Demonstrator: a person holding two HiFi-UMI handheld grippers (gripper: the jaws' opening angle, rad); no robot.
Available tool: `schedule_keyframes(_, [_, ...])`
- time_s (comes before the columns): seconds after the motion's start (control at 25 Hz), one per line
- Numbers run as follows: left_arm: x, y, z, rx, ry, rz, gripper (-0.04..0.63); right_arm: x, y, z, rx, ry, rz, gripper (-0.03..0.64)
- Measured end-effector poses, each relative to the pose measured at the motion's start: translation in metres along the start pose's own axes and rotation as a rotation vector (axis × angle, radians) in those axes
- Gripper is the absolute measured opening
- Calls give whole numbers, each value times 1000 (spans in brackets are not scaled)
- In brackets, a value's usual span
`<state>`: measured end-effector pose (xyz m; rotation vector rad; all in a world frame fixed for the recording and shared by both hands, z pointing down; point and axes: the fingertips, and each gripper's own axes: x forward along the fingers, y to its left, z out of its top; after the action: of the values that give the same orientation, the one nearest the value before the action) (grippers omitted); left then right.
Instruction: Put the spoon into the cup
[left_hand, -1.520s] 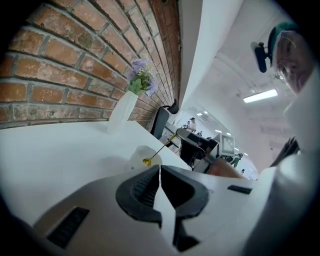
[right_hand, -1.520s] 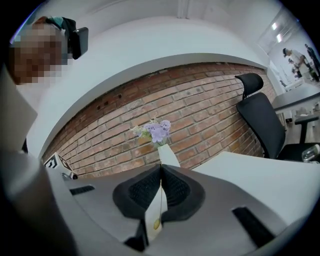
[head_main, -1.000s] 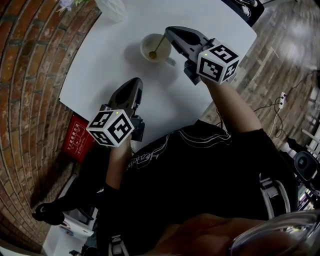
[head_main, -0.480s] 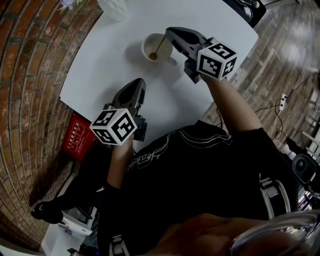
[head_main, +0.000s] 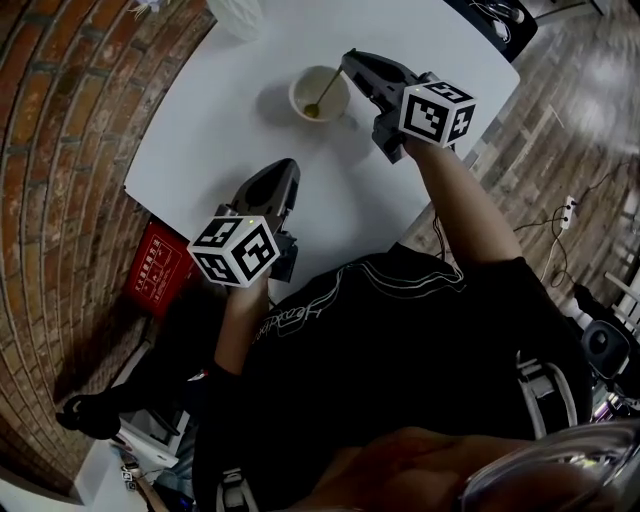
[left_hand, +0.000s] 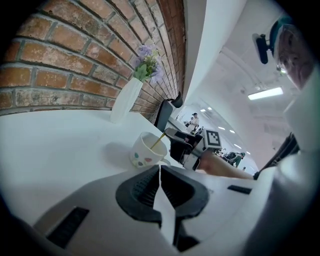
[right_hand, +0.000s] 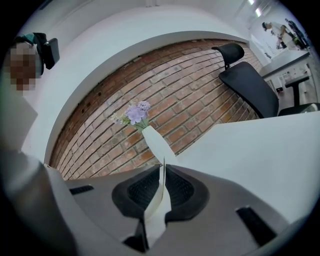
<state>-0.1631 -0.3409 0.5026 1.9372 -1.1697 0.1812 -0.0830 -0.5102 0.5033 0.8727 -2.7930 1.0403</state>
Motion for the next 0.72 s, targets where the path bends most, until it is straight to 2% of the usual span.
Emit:
schedule_keyframes(0.12, [-4,-4,-3,20,9,-6,11,-4,-2,1,5,-9,-14,3])
schedule_keyframes(0.16, [-6,-6,-4,28,11,-9,11,-6,-2,2,6,-13,-20,16])
schedule_keyframes(0.24, [-12,-8,-5,47,11,-17,11,-13,0,2,0,-7,-25,85])
schedule_keyframes(0.44, [-30,-17,3,74,-39,-24,11,-44,15,13,-61,-28,-58,110])
schedule_keyframes(0.6, [-48,-37,10,109,-79,-27,11,-81,55,23,21,-119,29,109])
schedule_keyframes(0.72, [-68,-56,10,149,-93,-43,11,-108,94,24,1,-157,82,107])
